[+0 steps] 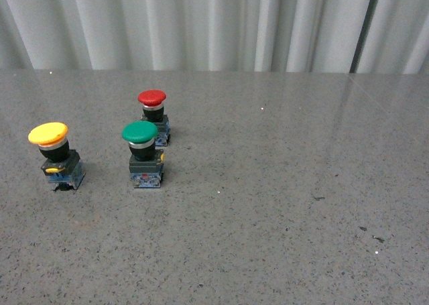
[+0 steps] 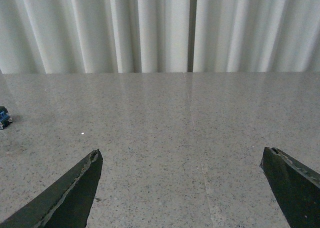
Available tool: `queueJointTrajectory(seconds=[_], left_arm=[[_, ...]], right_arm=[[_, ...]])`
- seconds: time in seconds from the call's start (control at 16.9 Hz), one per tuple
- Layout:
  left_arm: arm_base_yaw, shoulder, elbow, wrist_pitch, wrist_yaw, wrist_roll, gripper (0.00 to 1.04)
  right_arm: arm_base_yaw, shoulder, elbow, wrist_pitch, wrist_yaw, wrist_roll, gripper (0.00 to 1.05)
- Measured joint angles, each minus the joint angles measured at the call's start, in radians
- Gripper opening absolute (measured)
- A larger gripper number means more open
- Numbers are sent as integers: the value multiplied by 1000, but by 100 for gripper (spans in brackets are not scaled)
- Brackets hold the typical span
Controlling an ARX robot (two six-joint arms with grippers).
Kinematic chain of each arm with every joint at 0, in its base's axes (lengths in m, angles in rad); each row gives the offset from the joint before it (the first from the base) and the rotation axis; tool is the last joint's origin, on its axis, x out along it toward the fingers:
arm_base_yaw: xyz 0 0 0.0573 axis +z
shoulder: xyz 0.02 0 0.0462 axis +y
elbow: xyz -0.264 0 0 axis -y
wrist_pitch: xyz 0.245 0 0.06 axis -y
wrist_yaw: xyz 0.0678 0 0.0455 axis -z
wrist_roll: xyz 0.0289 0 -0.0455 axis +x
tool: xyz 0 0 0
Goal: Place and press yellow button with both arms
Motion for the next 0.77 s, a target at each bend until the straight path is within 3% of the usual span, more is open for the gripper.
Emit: queueJointTrajectory(seconds=[0.12, 0.18, 0.24, 0.3, 0.42, 0.47, 0.59, 0.77], left_arm=[[0, 0, 0, -1, -1, 0, 98], [-77, 82, 52, -139, -179, -18, 98], [-119, 217, 102, -125, -298, -21, 98], [-77, 396, 195, 19, -370, -6, 98], [-23, 733, 405, 283, -254, 2, 98], [-19, 935, 531, 329, -185, -4, 98], [-70, 1221, 702, 281, -110, -11, 98], [-134, 1403, 808, 241, -68, -4, 98]], right_arm=[[0, 0, 0, 0, 0, 0, 98], [0, 0, 0, 0, 2, 0, 98], [0, 0, 0, -1, 0, 0, 98], [0, 0, 0, 0, 1, 0, 98], [0, 0, 0, -1, 0, 0, 98], [0, 0, 0, -1, 0, 0, 98], [0, 0, 0, -1, 0, 0, 98], [0, 0, 0, -1, 0, 0, 98]])
